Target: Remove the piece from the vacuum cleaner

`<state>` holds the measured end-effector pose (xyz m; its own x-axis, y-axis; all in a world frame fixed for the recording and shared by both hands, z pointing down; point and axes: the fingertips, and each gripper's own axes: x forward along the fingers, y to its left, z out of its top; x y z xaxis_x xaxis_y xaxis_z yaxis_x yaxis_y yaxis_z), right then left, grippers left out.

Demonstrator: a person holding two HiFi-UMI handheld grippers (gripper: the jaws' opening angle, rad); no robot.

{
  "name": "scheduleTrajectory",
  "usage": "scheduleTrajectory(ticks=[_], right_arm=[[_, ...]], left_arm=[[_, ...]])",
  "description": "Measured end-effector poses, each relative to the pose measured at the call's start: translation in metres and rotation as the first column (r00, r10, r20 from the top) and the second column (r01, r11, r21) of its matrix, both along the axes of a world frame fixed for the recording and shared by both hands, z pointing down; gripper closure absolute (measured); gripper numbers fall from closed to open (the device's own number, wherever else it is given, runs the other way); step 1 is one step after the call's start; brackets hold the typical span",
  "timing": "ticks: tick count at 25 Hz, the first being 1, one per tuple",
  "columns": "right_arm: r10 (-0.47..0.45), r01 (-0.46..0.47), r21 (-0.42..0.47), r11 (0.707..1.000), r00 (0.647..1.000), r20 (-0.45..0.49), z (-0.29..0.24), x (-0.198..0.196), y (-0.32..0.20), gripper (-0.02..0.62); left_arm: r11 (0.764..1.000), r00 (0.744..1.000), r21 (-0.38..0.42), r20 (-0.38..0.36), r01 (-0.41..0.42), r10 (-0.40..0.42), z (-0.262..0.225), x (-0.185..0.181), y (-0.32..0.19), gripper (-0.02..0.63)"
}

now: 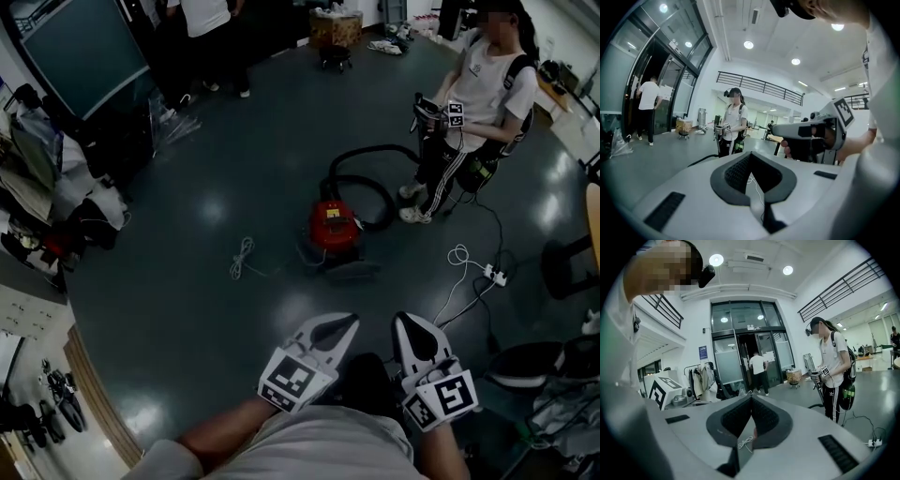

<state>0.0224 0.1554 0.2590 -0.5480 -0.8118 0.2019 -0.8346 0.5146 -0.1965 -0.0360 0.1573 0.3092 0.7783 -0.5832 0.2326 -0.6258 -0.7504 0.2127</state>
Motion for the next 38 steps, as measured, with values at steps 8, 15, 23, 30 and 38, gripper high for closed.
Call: scheduleTrajectory(ticks=[8, 15, 23, 30, 38], right_arm=[[-0.001, 0.001, -0.008, 1.000, 1.000, 0.023, 0.023, 0.021, -0.060, 0.578], [-0.030, 0.030, -0.021, 0.999, 0.999, 0.037, 0.063, 0.065, -0.162, 0.578], [-0.116, 0.118, -0.059, 0.991, 0.993, 0.038, 0.109, 0.091, -0.264, 0.578], [-0.128, 0.134, -0.116, 0.984, 0.990, 0.054, 0.174, 0.088, -0.306, 0.578], [-0.096, 0.104, -0.192, 0.976, 0.994, 0.049, 0.296, 0.073, -0.328, 0.578]], left_arm=[[1.000, 0.999, -0.023, 0.033, -0.003, 0.004, 0.030, 0.019, -0.052, 0.600], [1.000, 0.998, 0.017, 0.065, -0.010, 0.009, 0.063, 0.069, -0.151, 0.600], [1.000, 0.995, 0.020, 0.093, 0.019, -0.020, 0.122, 0.100, -0.250, 0.598], [0.998, 0.973, -0.054, 0.228, -0.028, 0.039, 0.242, 0.095, -0.284, 0.534], [0.975, 0.870, -0.174, 0.447, -0.141, 0.206, 0.462, 0.077, -0.290, 0.518]])
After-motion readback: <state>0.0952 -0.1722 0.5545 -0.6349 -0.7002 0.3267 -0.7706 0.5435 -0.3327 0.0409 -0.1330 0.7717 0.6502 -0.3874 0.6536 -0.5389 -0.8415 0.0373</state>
